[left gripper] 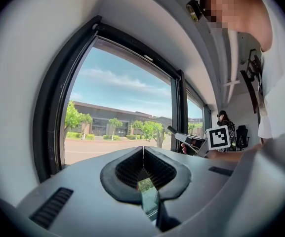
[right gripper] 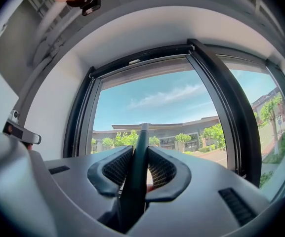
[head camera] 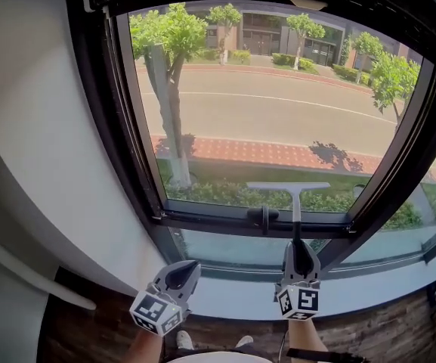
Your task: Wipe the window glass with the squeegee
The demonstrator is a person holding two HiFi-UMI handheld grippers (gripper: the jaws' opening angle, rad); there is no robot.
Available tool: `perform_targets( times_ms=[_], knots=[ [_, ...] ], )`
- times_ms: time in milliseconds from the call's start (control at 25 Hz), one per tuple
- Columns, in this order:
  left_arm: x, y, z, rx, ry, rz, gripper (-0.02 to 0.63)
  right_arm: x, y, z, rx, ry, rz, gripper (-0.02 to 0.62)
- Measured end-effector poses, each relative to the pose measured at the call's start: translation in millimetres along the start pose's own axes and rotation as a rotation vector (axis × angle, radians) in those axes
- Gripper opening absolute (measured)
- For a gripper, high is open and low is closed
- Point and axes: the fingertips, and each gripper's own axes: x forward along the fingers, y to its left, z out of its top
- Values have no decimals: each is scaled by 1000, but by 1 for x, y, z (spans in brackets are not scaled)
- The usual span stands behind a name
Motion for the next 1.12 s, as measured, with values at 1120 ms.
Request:
perform_targets(
  times_ms=[1120],
  knots=[
    [-90,67,19,69,-56,-197,21,206,200,324,-156,-471,-34,100]
  ],
)
